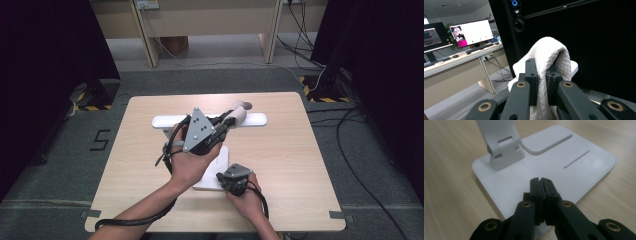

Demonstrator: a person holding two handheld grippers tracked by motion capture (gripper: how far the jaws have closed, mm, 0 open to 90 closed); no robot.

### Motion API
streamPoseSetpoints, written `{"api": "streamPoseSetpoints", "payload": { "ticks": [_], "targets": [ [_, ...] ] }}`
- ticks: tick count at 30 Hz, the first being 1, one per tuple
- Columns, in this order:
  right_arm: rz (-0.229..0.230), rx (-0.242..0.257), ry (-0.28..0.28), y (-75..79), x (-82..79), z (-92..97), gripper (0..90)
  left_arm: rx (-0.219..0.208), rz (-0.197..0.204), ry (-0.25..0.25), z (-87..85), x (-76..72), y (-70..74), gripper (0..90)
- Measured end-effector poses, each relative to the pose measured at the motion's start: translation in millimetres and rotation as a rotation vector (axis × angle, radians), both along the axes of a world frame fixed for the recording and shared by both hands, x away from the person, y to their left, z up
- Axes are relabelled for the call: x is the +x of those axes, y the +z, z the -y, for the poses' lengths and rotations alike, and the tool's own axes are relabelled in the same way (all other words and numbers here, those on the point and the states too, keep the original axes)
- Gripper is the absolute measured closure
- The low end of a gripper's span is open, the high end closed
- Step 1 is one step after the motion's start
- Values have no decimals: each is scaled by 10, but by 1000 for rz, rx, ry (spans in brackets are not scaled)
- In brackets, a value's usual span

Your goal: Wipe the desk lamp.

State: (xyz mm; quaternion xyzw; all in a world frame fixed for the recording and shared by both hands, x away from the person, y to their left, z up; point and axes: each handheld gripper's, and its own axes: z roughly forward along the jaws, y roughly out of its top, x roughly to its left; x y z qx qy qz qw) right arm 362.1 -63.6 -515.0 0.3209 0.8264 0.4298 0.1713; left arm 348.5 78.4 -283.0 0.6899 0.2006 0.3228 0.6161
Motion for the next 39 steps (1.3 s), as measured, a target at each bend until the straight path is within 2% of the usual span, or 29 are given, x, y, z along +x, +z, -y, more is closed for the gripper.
{"api": "streamPoseSetpoints", "payload": {
  "ticks": [39],
  "targets": [
    [0,0,0,0,0,0,882,14,-11,-39,298,46,17,835]
  ]
}}
